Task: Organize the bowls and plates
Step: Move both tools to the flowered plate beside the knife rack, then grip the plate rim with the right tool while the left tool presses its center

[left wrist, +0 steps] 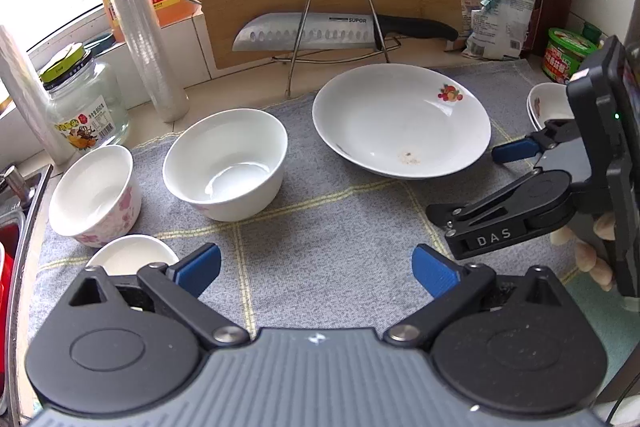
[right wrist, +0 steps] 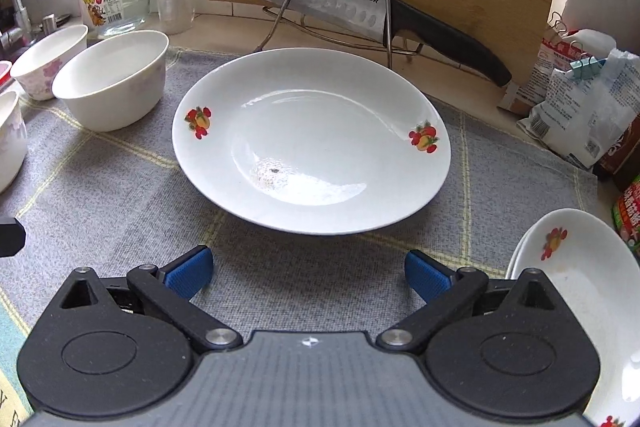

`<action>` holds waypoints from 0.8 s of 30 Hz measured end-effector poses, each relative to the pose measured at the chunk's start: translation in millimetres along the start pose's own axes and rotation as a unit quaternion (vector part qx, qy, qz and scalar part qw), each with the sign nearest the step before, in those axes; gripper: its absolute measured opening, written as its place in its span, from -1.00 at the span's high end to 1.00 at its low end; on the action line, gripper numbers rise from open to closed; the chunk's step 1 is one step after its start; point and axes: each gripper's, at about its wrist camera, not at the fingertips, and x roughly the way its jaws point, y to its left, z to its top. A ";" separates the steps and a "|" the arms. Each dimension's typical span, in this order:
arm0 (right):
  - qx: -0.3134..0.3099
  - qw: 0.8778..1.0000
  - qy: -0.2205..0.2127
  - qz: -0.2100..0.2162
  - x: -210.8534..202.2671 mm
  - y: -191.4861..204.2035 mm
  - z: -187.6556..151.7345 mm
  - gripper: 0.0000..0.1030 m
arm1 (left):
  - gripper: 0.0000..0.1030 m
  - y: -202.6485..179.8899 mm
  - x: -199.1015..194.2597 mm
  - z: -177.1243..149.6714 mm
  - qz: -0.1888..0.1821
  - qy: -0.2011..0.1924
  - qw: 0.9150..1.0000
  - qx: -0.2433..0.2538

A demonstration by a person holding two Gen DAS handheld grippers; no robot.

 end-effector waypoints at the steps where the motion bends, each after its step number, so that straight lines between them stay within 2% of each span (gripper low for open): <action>1: 0.002 1.000 -0.004 0.003 1.8 -2.0 0.7 -1.00 | -0.97 -1.3 -0.6 1.3 -0.003 0.000 1.000 -0.003; 7: -0.007 1.000 -0.018 0.012 7.7 -3.3 4.1 -1.00 | -0.97 -3.8 4.7 17.4 -0.021 0.016 1.000 0.004; 13: 0.008 0.999 -0.031 -0.001 12.3 -3.6 6.3 -1.00 | -0.97 3.0 16.8 59.5 -0.050 0.007 0.997 0.055; 21: 0.013 0.999 -0.044 -0.008 8.4 -2.2 0.0 -1.00 | -0.96 13.5 58.3 119.5 -0.090 0.017 0.992 0.083; 24: 0.016 0.999 -0.041 -0.011 7.6 -1.8 -0.1 -1.00 | -0.95 13.1 82.1 135.3 -0.093 0.039 0.992 0.081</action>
